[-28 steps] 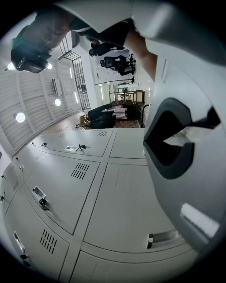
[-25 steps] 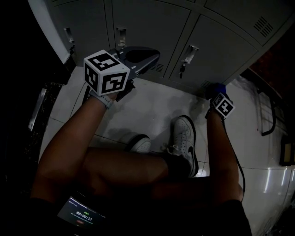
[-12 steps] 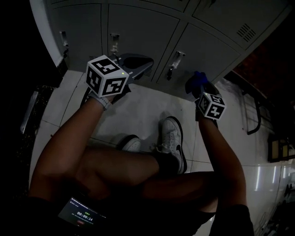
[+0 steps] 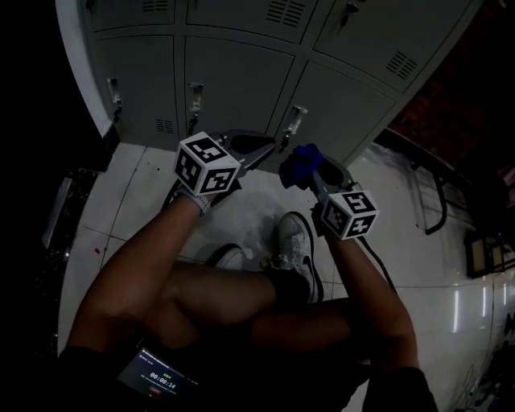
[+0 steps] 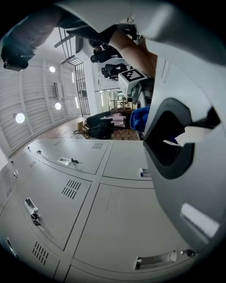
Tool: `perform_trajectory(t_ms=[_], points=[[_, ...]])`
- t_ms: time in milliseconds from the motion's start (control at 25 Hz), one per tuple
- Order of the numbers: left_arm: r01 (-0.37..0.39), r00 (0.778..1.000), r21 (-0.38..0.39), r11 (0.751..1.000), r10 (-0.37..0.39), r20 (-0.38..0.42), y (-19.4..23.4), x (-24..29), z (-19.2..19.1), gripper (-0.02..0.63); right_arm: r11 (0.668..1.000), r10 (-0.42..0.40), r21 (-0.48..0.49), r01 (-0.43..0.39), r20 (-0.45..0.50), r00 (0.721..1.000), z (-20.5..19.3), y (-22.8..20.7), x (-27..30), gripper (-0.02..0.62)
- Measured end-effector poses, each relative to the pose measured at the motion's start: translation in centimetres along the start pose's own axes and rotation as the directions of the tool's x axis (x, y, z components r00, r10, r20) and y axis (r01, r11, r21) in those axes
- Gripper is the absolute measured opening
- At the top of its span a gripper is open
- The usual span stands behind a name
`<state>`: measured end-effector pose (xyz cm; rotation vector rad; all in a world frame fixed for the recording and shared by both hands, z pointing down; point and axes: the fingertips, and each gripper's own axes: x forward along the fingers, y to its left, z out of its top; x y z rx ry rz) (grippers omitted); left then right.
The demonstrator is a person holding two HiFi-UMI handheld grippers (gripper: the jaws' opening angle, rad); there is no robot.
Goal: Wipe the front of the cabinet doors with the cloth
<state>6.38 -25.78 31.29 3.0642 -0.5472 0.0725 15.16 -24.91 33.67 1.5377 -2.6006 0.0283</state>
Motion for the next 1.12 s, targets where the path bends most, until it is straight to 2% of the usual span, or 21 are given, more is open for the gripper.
perform_trajectory(t_ms=[160, 440, 800, 1120], points=[[0.015, 1.000, -0.004, 1.000, -0.015, -0.011, -0.3, 0.5, -0.8, 0.000, 0.999, 0.048, -0.003, -0.048, 0.023, 0.999, 0.8, 1.2, 0.0, 0.078], [0.026, 0.999, -0.022, 0.999, -0.026, -0.020, -0.2, 0.8, -1.6, 0.000, 0.998, 0.059, -0.032, -0.058, 0.018, 0.998, 0.3, 1.2, 0.5, 0.078], [0.029, 1.000, -0.013, 0.999, -0.030, -0.009, -0.2, 0.5, -0.5, 0.000, 0.999, 0.039, -0.018, -0.039, 0.006, 0.999, 0.6, 0.9, 0.8, 0.078], [0.038, 0.999, 0.012, 0.999, -0.038, -0.017, -0.1, 0.0, 1.3, 0.000, 0.999, 0.050, -0.013, -0.050, 0.019, 0.999, 4.8, 1.1, 2.4, 0.078]])
